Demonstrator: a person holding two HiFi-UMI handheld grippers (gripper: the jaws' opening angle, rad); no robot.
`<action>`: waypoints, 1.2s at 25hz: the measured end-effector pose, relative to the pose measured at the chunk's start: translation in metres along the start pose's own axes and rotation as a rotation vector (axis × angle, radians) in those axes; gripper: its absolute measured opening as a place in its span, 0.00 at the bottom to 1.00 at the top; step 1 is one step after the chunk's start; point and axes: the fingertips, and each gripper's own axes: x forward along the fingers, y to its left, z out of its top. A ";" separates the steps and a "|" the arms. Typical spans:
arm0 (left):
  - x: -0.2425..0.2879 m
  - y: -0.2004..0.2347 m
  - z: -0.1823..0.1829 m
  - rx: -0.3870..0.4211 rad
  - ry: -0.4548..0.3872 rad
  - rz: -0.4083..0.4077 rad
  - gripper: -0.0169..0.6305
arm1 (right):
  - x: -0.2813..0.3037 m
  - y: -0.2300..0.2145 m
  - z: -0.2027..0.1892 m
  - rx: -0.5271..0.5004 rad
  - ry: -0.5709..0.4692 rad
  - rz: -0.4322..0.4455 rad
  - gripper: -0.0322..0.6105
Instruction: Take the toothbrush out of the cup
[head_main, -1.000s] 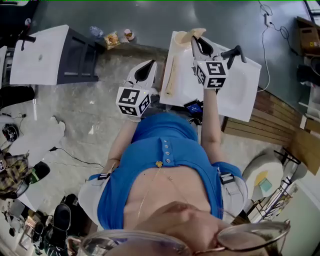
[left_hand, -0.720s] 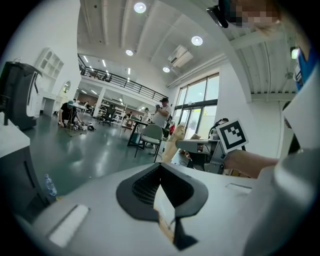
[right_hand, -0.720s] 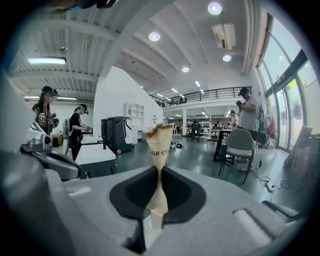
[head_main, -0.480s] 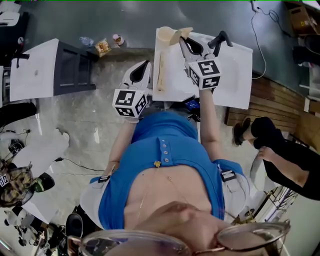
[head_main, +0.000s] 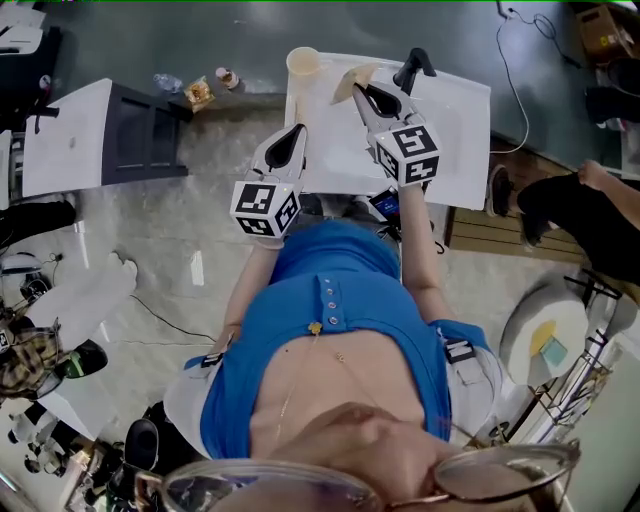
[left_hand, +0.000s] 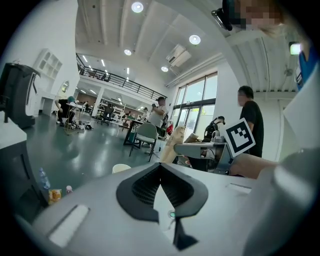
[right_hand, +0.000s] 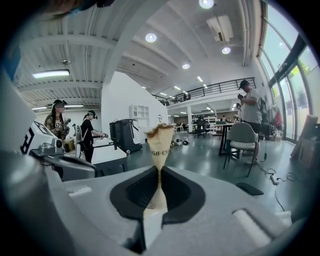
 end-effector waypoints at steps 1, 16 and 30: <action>0.001 -0.006 -0.002 -0.001 -0.001 0.002 0.03 | -0.005 -0.003 -0.002 0.004 0.000 0.003 0.09; 0.036 -0.085 -0.021 0.004 -0.002 -0.004 0.03 | -0.079 -0.047 -0.032 0.043 0.021 0.034 0.08; 0.070 -0.136 -0.035 0.016 0.017 -0.041 0.03 | -0.130 -0.103 -0.062 0.088 0.039 -0.029 0.08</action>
